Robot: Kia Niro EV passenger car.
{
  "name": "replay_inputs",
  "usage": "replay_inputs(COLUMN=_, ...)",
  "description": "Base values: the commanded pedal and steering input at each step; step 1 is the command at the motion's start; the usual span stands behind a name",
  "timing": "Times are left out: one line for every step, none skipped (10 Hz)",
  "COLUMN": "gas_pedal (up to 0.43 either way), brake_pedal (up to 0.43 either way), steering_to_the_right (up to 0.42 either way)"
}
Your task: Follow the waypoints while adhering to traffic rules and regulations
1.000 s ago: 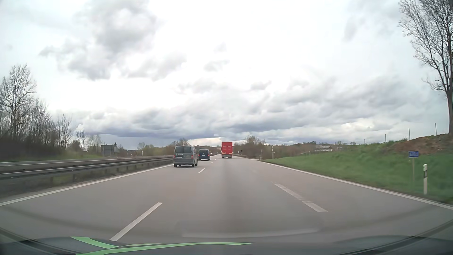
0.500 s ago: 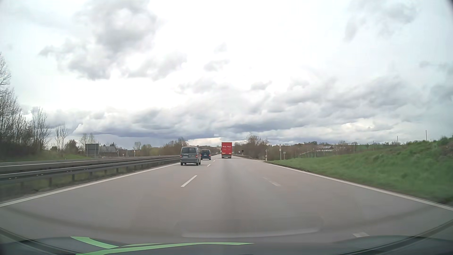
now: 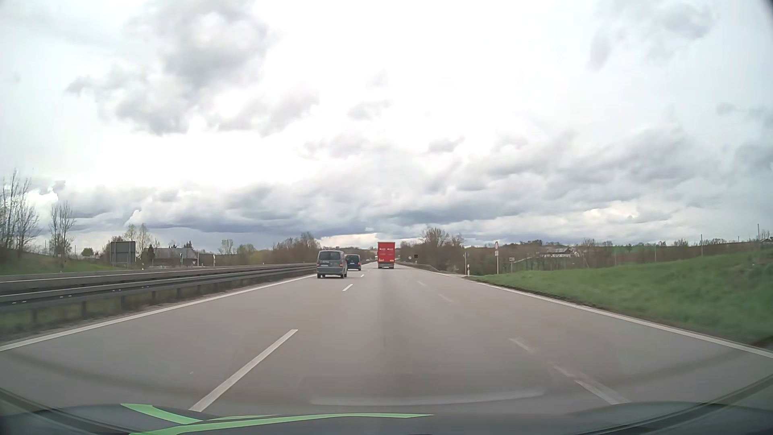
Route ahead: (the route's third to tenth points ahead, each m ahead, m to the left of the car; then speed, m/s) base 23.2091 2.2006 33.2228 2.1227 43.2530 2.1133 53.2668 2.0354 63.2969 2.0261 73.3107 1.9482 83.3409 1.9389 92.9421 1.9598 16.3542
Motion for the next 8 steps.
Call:
replay_inputs(gas_pedal=0.118, brake_pedal=0.0, steering_to_the_right=-0.002)
replay_inputs(gas_pedal=0.118, brake_pedal=0.0, steering_to_the_right=-0.002)
replay_inputs(gas_pedal=0.118, brake_pedal=0.0, steering_to_the_right=-0.002)
replay_inputs(gas_pedal=0.118, brake_pedal=0.0, steering_to_the_right=-0.002)
replay_inputs(gas_pedal=0.118, brake_pedal=0.0, steering_to_the_right=-0.002)
replay_inputs(gas_pedal=0.118, brake_pedal=0.0, steering_to_the_right=-0.002)
replay_inputs(gas_pedal=0.13, brake_pedal=0.0, steering_to_the_right=0.002)
replay_inputs(gas_pedal=0.13, brake_pedal=0.0, steering_to_the_right=0.005)
